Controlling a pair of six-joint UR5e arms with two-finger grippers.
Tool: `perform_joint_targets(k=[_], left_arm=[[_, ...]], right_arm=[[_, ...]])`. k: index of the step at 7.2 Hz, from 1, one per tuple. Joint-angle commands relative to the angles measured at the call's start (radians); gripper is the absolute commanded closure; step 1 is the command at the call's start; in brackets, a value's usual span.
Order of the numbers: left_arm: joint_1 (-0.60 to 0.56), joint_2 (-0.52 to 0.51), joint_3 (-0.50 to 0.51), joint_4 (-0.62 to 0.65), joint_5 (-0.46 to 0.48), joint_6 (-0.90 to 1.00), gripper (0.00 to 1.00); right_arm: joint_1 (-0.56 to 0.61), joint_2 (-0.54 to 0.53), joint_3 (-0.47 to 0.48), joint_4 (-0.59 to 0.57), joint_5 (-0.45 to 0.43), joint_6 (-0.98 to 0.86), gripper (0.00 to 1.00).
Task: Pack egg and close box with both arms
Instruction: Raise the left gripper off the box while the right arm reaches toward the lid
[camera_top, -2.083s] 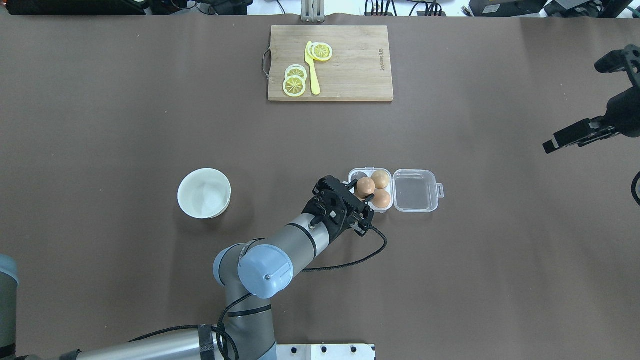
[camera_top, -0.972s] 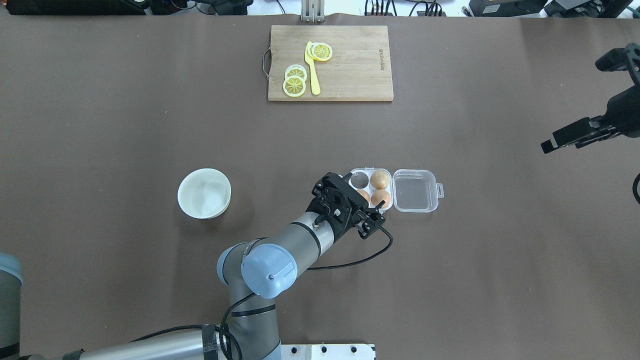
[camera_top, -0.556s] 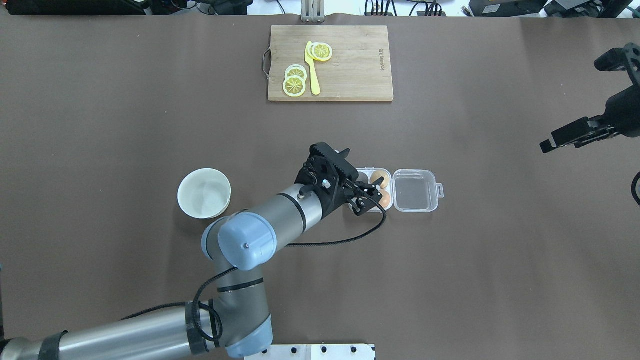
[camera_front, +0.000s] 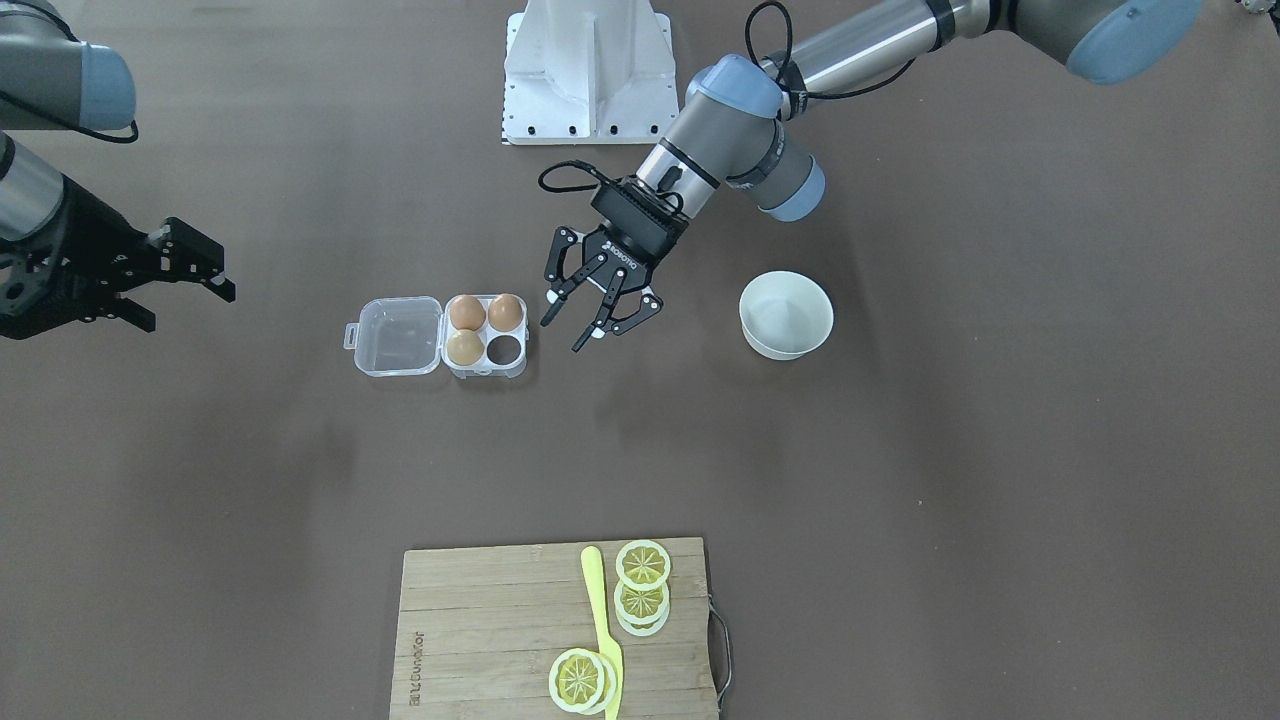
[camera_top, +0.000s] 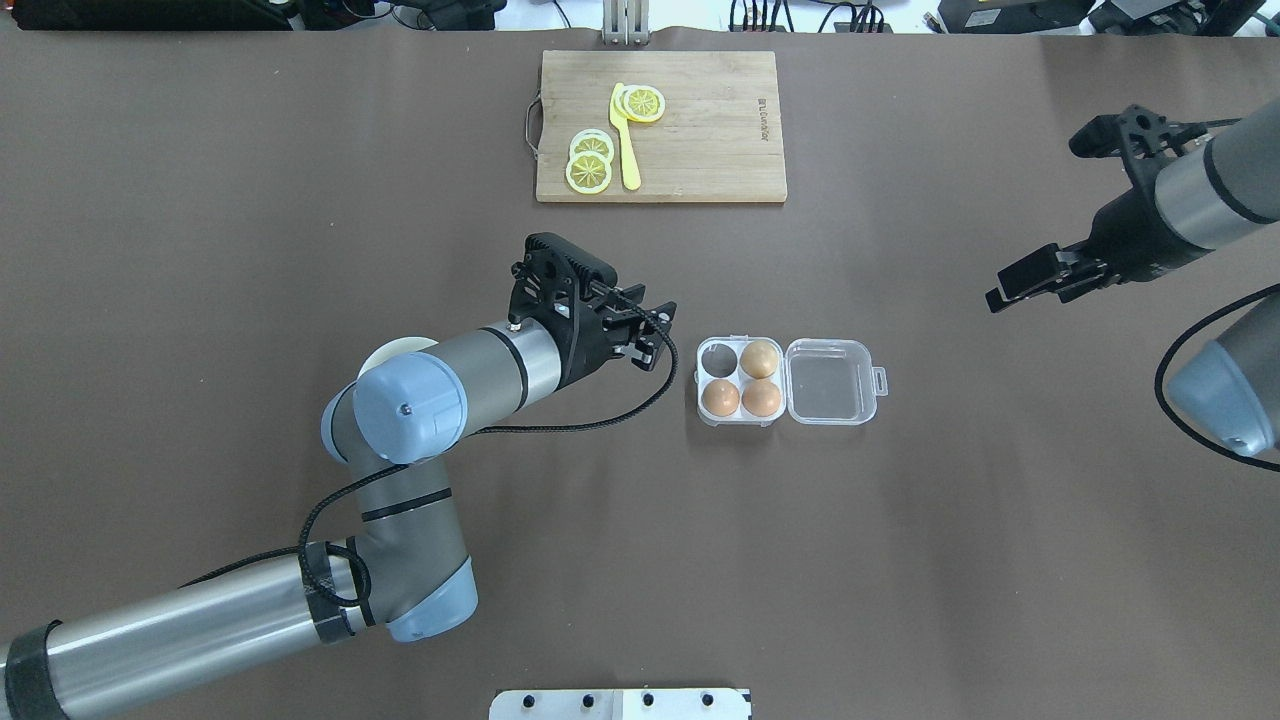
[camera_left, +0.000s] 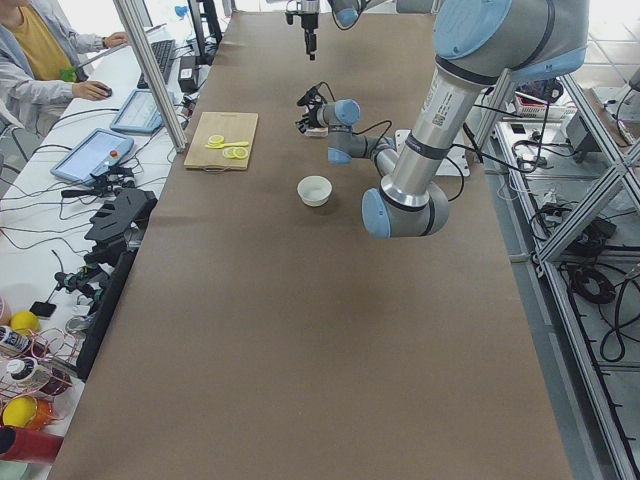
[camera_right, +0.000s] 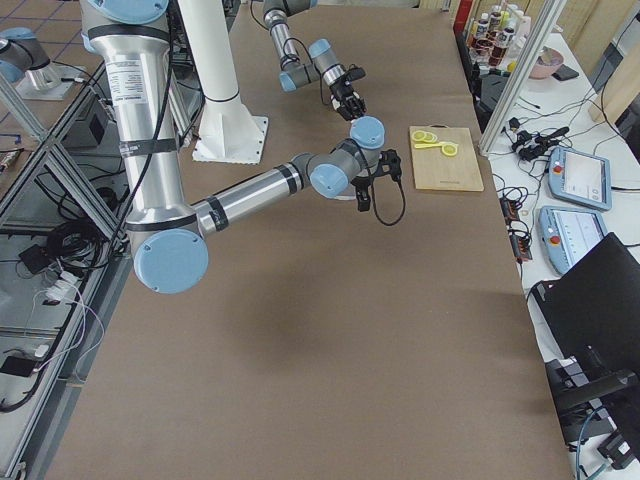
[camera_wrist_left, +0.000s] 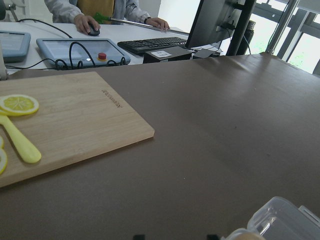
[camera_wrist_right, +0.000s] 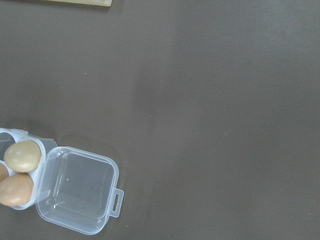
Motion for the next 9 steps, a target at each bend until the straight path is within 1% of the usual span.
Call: perform_joint_targets(k=[1,2,3,4,5,8,9], left_arm=[[0.003,0.021,-0.003,0.023,-0.103,-0.355,1.00],[0.005,0.018,-0.001,0.032,-0.103,-0.409,1.00],[0.008,0.007,0.002,0.116,-0.105,-0.484,1.00],[0.008,-0.037,0.003,0.199,-0.106,-0.595,1.00],[0.010,-0.051,0.011,0.230,-0.106,-0.625,1.00],[0.014,-0.096,0.098,0.229,-0.108,-0.665,1.00],[0.016,-0.123,0.121,0.229,-0.109,-0.678,1.00]], right_arm=[[-0.052,0.033,-0.029,-0.001,-0.014,0.010,0.02],[-0.069,0.034,-0.033,0.000,-0.017,0.008,0.02],[-0.078,0.040,-0.033,-0.001,-0.028,0.010,0.02],[-0.079,0.040,-0.045,-0.001,-0.023,0.020,0.02],[-0.087,0.043,-0.071,0.000,-0.020,0.043,0.02],[-0.116,0.127,-0.170,-0.001,-0.016,0.054,0.03],[-0.116,0.129,-0.177,0.000,-0.016,0.056,0.05]])
